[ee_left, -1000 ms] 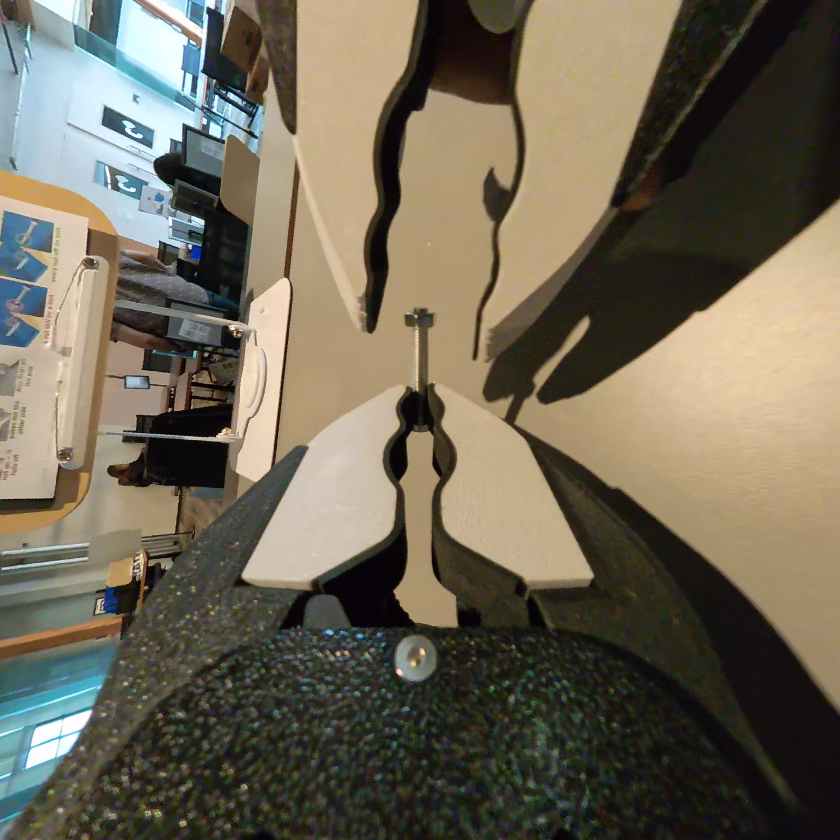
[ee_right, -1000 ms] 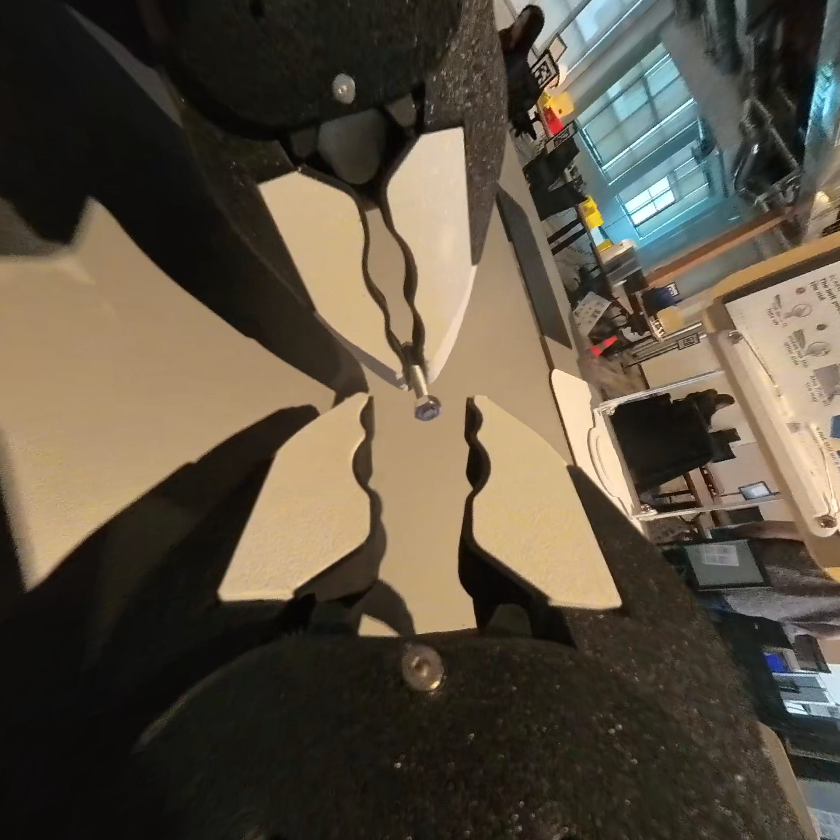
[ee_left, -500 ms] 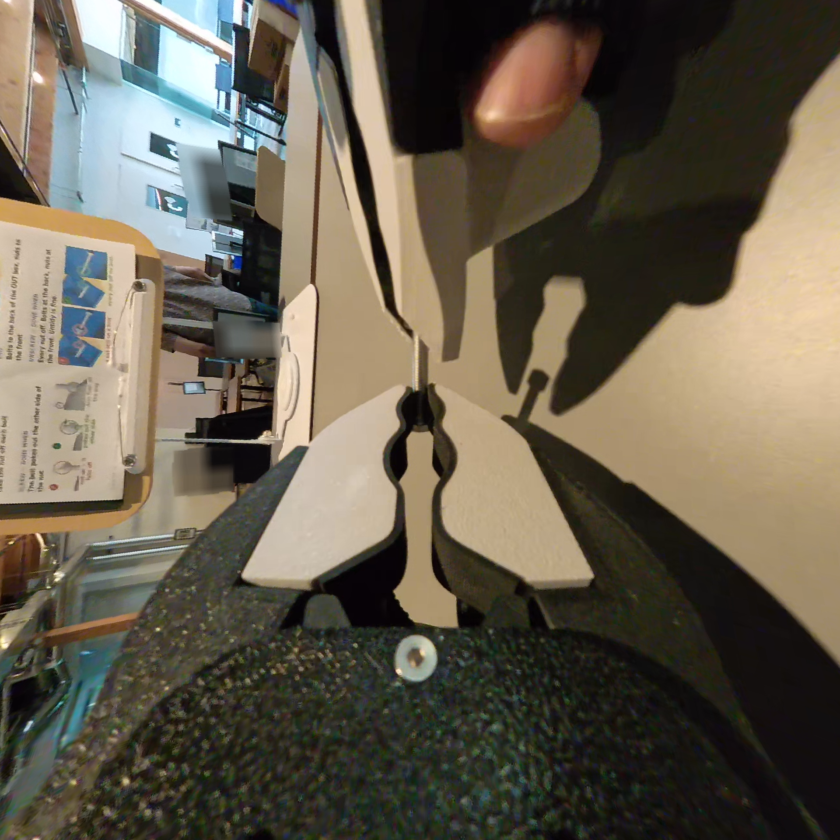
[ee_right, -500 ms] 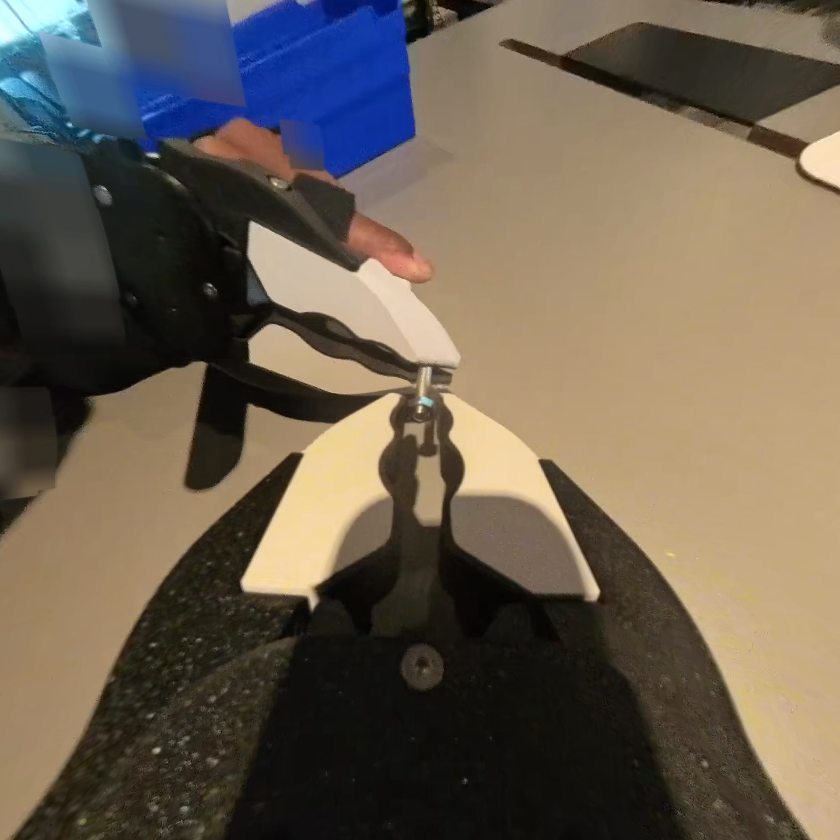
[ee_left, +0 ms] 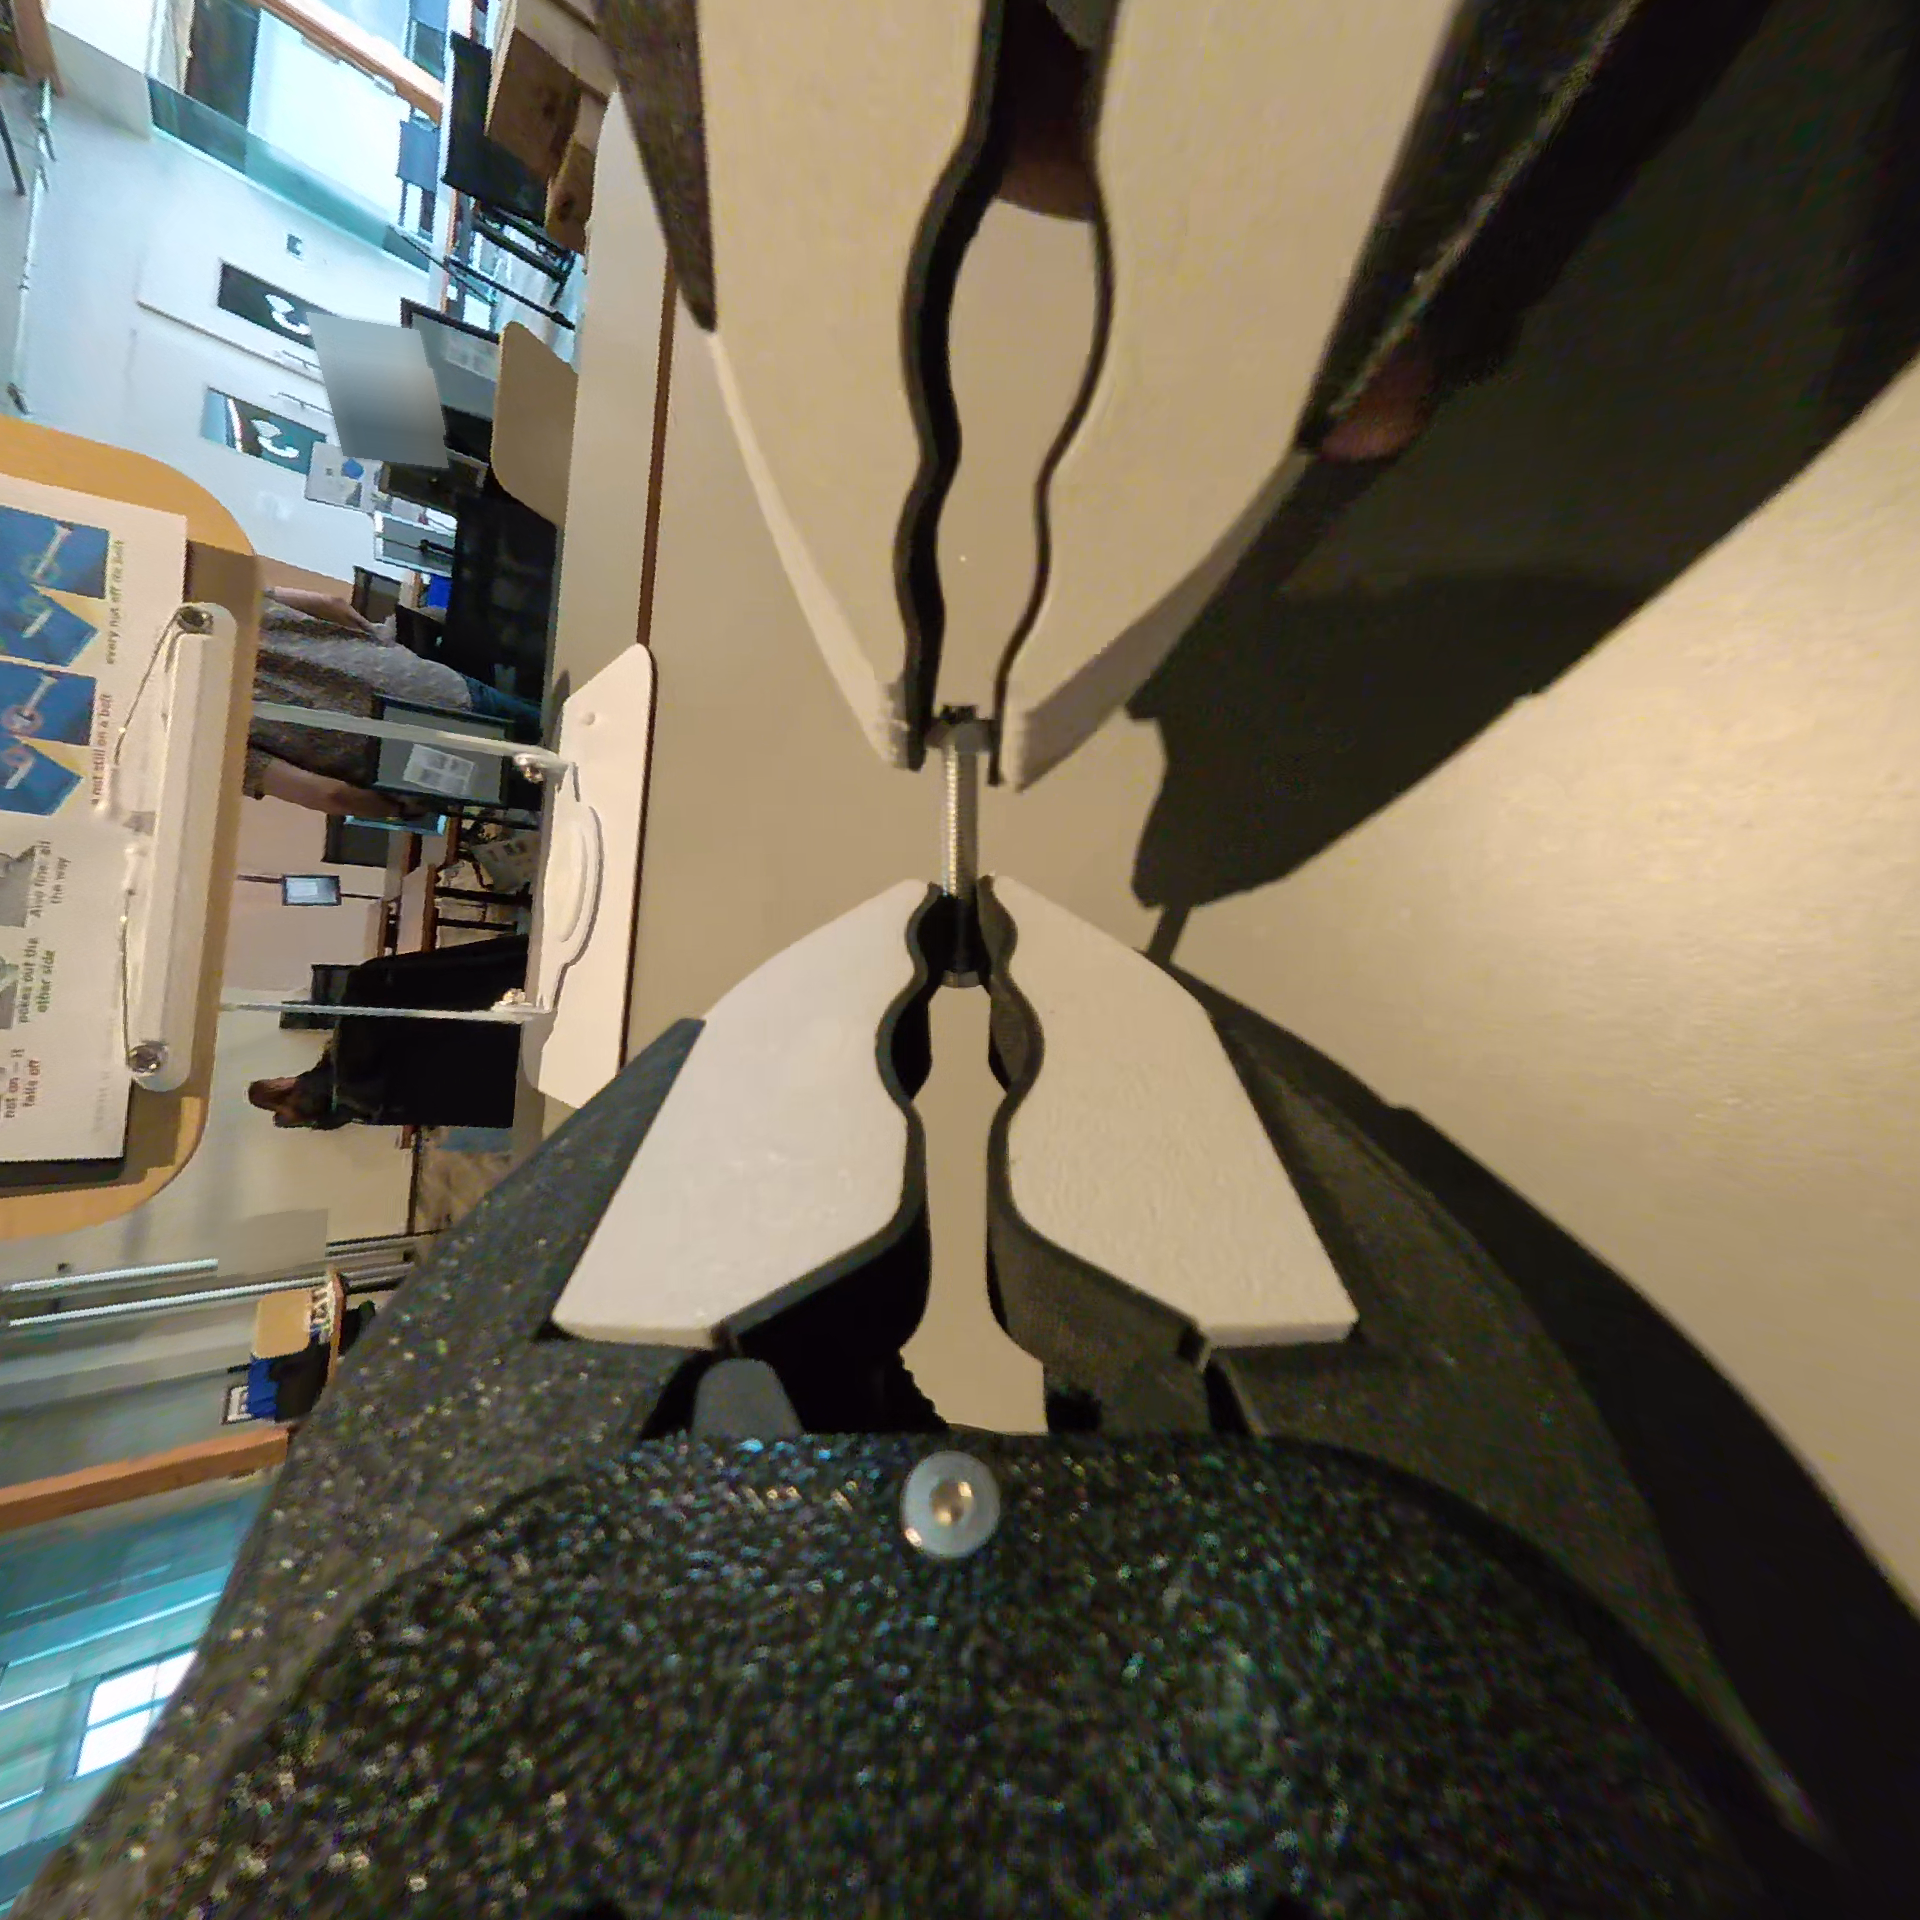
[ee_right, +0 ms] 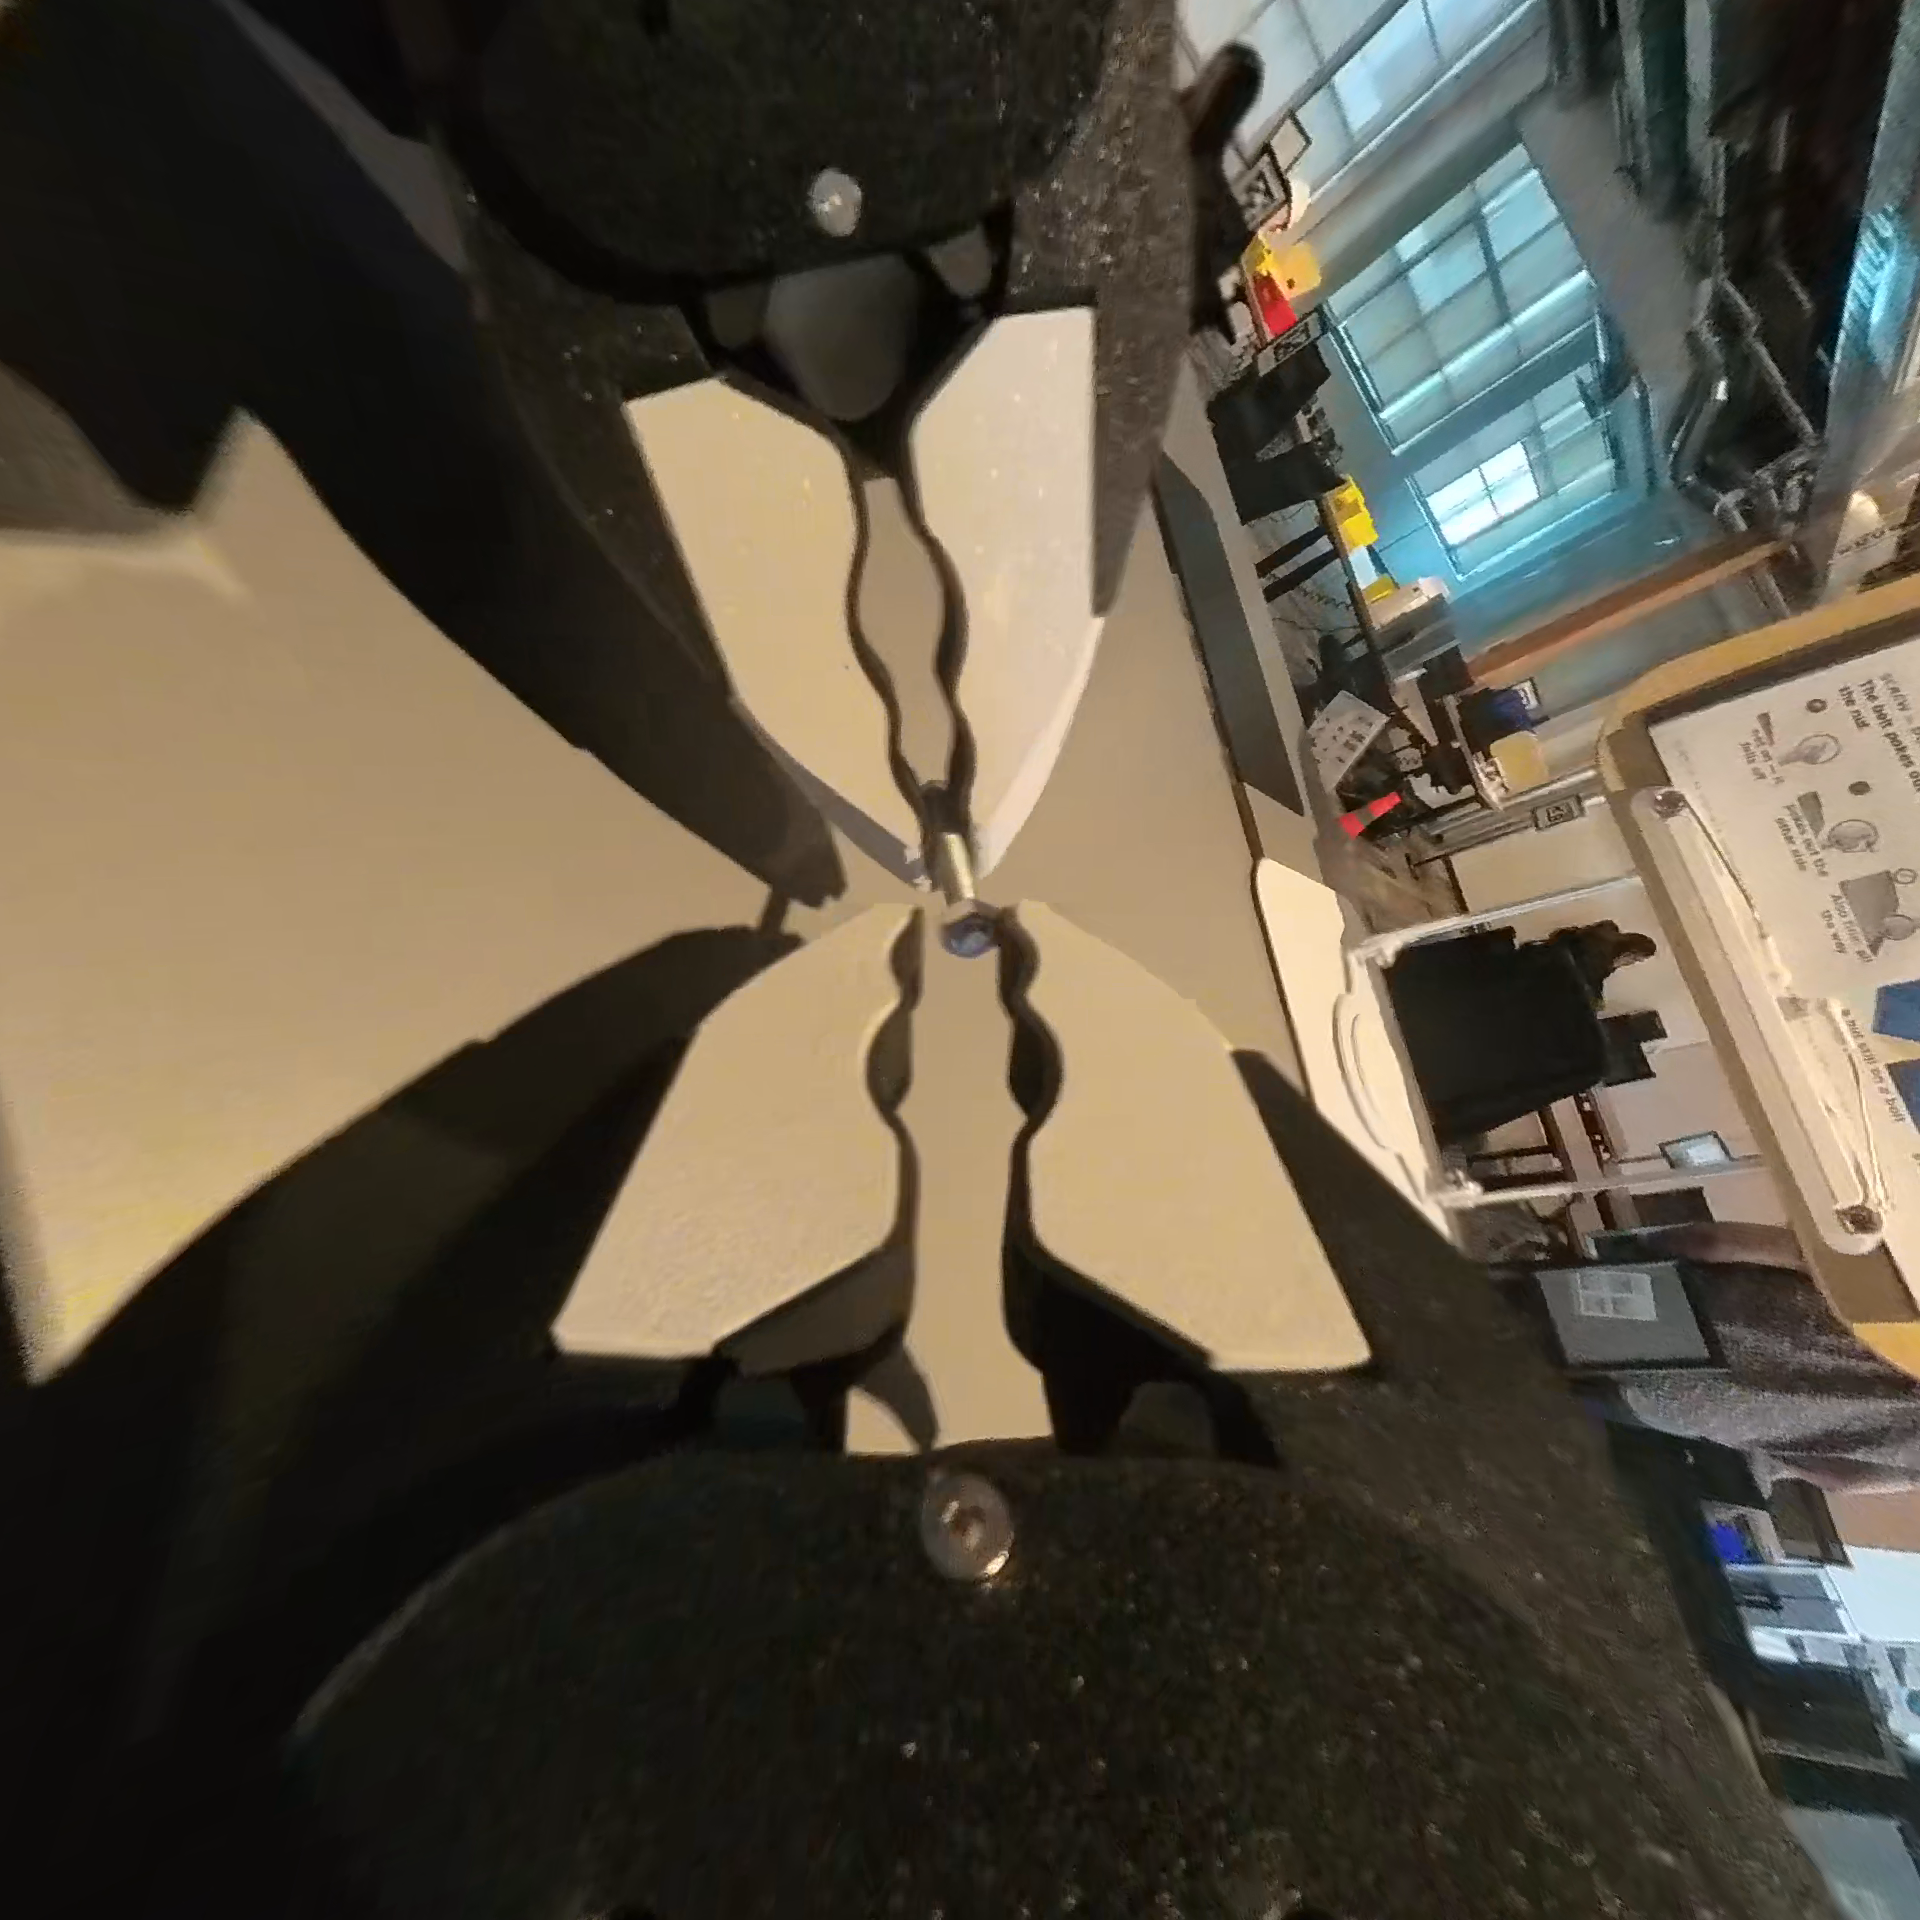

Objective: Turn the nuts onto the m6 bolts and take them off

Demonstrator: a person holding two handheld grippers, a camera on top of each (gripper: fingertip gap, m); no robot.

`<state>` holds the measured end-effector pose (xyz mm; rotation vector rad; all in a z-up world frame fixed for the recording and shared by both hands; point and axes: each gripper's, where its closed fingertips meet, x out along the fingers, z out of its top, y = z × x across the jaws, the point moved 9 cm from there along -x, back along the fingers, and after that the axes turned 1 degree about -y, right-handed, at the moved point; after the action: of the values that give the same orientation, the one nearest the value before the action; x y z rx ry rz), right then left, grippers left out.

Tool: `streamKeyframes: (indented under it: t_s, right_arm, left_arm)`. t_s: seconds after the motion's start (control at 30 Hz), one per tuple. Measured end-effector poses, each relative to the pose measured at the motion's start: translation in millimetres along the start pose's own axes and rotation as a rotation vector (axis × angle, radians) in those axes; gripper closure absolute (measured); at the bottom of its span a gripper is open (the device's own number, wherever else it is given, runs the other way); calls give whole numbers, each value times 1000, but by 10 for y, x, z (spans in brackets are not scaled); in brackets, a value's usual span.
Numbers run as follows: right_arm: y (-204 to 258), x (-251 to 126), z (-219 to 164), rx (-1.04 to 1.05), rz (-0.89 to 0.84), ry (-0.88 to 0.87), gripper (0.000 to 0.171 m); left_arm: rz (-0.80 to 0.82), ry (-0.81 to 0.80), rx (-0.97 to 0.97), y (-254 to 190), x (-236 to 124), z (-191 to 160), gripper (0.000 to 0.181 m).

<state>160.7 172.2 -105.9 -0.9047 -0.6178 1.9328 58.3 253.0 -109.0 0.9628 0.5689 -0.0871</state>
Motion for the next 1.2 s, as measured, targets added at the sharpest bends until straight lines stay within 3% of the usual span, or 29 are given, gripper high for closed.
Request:
streamKeyframes:
  t_s: [0.13, 0.27, 0.33, 0.43, 0.5, 0.6, 0.73, 0.93, 1.03, 1.13, 1.2]
  right_arm:
    - [-54, 33, 13, 207, 50, 57, 161]
    - [-144, 59, -34, 781, 195, 44, 161]
    - [-176, 58, -99, 940, 275, -35, 161]
    - [-228, 19, -92, 831, 262, -152, 154]
    - [-223, 1, -86, 656, 192, -156, 131]
    - [-144, -17, -71, 338, 71, -123, 119]
    - [-19, -24, 15, 63, 0, -111, 130]
    - [-26, 0, 22, 48, -44, -49, 161]
    - [-94, 37, 33, 269, -17, 12, 161]
    - [-164, 65, 37, 682, 74, -4, 161]
    - [-209, 71, -3, 968, 193, -102, 160]
  left_arm:
    - [37, 30, 46, -8, 13, -6, 175]
    - [94, 74, 145, -27, 22, 5, 175]
    - [102, 63, 145, -20, 15, 8, 175]
    - [97, 36, 90, 18, -7, 1, 175]
    - [81, 27, 53, 34, -13, -26, 175]
    - [55, 9, 13, 50, -19, -55, 175]
    - [30, -16, -8, 53, -38, -53, 175]
    - [72, -6, 68, 35, -51, -6, 175]
    - [164, 70, 176, 46, -54, 20, 175]
    - [241, 144, 289, 52, -57, 39, 176]
    - [257, 138, 278, 74, -70, 38, 176]
